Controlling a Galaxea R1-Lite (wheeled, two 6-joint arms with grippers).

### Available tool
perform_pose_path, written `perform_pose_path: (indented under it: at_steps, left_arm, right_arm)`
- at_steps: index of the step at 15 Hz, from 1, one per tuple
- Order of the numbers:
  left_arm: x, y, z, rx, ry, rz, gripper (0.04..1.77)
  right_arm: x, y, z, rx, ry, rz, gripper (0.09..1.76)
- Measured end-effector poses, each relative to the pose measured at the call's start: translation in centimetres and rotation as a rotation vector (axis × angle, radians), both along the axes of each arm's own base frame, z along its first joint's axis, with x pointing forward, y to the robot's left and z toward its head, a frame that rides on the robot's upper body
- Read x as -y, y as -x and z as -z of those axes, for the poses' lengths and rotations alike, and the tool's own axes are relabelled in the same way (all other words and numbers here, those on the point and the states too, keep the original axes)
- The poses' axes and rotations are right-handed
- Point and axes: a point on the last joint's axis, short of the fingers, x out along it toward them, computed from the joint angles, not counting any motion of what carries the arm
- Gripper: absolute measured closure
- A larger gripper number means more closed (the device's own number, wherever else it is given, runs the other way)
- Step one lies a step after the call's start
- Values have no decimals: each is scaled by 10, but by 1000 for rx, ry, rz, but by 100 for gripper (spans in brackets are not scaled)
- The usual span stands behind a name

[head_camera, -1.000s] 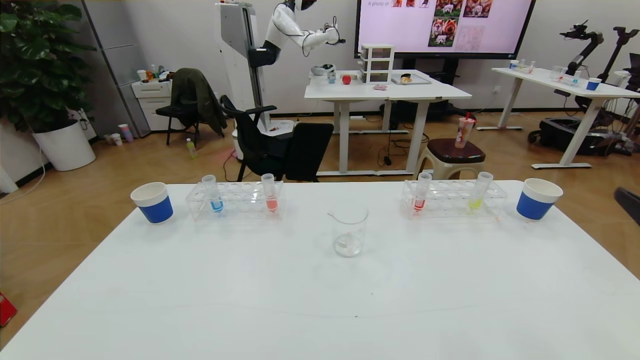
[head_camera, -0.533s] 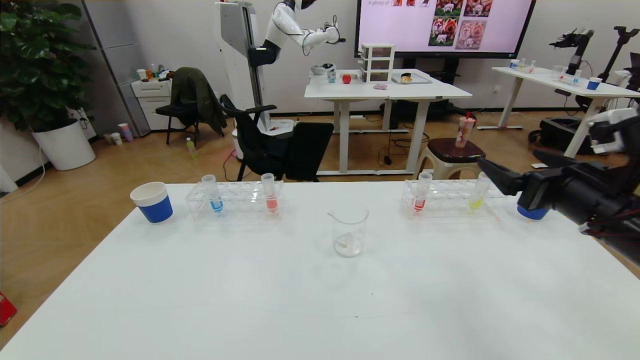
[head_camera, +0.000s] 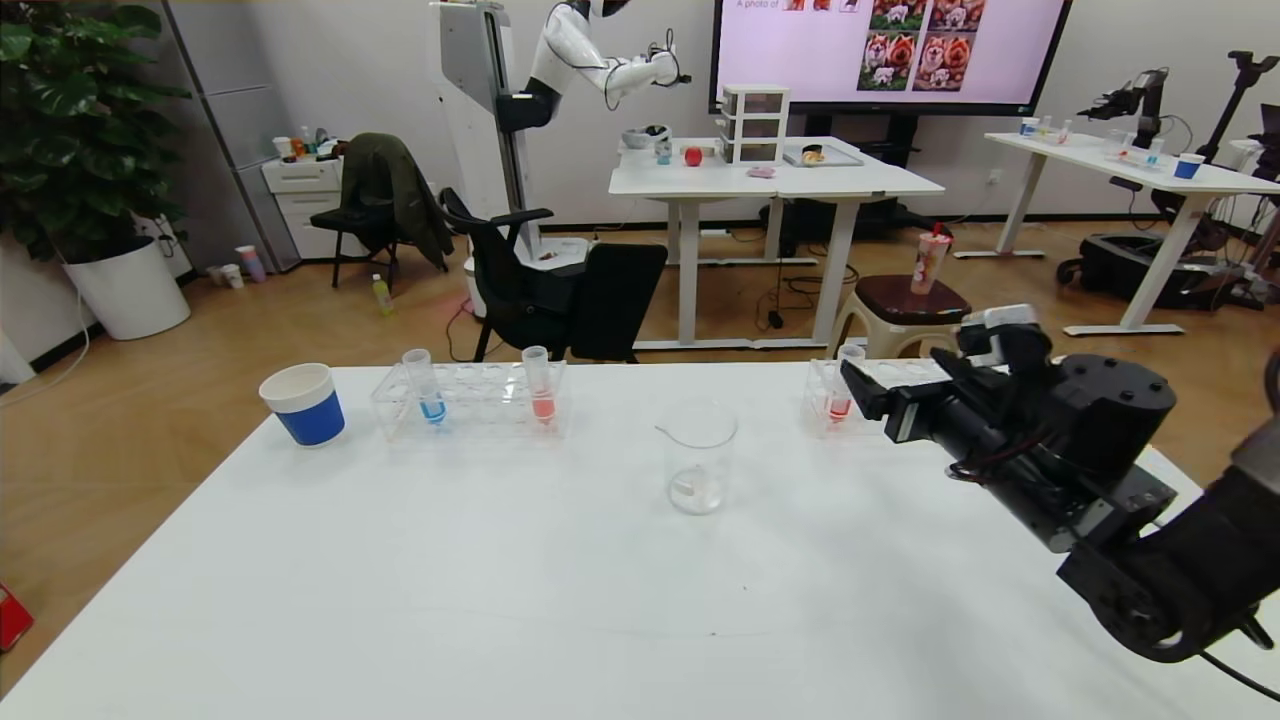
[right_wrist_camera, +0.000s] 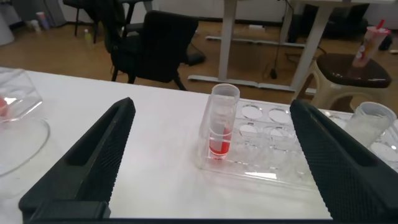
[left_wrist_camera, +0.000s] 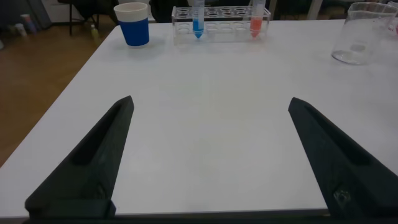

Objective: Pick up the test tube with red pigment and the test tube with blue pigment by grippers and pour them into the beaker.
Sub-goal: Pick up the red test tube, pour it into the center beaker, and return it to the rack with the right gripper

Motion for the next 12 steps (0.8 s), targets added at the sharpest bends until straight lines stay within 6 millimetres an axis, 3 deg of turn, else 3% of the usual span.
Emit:
perform_pose_path:
  at_steps: [4,12]
  left_arm:
    - [0,0,0,0,0,0,8]
    - [0,0,0,0,0,0,8]
  right_arm:
    - [-7,-30,30,-18,4,70,11]
    - [-17,-88,51,36,-13,105,11]
